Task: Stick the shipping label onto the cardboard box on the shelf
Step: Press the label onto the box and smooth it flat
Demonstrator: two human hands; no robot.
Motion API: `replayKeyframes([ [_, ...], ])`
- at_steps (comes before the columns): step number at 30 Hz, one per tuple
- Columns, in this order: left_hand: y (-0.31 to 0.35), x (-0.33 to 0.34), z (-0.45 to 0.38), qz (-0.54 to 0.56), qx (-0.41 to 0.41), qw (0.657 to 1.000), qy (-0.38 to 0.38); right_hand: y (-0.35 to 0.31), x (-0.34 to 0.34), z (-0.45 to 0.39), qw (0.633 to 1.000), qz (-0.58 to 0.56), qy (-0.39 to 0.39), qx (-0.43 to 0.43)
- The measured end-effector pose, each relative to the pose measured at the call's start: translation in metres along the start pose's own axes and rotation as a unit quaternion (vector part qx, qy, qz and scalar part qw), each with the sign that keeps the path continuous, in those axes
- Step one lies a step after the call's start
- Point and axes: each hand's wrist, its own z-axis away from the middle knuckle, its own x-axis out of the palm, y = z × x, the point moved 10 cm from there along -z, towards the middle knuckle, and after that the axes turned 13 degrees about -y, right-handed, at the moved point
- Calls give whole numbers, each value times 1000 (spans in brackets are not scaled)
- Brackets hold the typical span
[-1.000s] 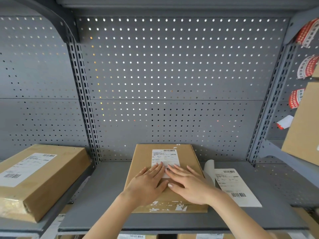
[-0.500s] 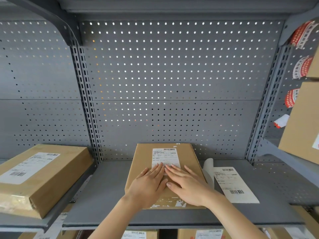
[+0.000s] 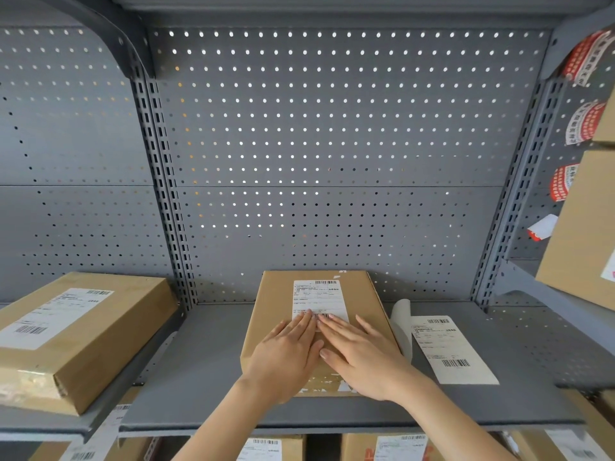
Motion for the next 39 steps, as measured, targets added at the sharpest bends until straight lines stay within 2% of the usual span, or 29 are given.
replayKeyframes([
  [4, -3, 0, 0, -22, -4, 999, 27, -1, -2, 2, 1000, 10, 9, 5],
  [8, -6, 4, 0, 1, -5, 999, 41, -1, -3, 2, 1000, 12, 12, 13],
  [26, -29, -1, 11, 1, -118, 993, -2, 25, -4, 14, 994, 22, 34, 103],
  [39, -31, 3, 7, -18, -132, 991, 1, 27, -5, 13, 995, 23, 36, 92],
])
